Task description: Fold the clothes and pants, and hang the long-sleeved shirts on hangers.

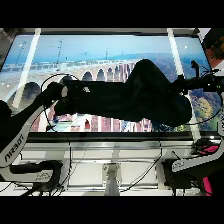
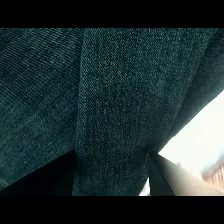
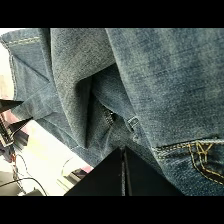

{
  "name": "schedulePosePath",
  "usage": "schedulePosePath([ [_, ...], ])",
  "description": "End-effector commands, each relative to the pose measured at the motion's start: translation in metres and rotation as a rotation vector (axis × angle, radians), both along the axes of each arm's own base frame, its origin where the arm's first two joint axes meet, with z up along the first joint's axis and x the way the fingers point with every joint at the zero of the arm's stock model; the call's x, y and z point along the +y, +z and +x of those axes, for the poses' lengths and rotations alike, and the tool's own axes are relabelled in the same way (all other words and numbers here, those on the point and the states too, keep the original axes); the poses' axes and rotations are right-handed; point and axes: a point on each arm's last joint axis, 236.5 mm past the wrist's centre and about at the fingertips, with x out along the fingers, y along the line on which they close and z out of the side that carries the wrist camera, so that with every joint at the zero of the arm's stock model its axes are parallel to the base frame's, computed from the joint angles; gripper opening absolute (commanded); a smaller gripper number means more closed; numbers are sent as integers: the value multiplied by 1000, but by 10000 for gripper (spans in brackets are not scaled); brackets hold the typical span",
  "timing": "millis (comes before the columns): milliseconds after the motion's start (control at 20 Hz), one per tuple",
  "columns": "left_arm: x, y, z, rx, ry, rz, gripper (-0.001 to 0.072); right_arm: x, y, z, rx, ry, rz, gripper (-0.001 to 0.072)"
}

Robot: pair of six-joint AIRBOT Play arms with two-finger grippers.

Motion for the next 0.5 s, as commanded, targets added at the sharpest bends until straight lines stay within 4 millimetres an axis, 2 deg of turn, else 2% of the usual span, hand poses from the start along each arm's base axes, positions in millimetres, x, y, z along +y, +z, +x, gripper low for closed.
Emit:
schedulePosePath([
  [0, 4, -11, 1, 14, 1, 9, 269, 0, -1, -1, 3, 3, -5, 21],
  [50, 6, -10, 2, 10, -7, 20, 18, 0, -1, -1, 3, 3, -5, 21],
  [150, 16, 0, 9, -23, -45, 81, 16, 0, -1, -1, 3, 3, -5, 21],
  [200, 20, 12, 16, -62, -54, 107, 15, 0, -1, -1, 3, 3, -5, 21],
  [300, 17, 58, 35, -190, -32, 95, 15, 0, -1, -1, 3, 2, -6, 20],
  [450, 1, 141, 50, -392, -33, 28, 14, -1, -1, 0, 2, 0, -7, 21],
])
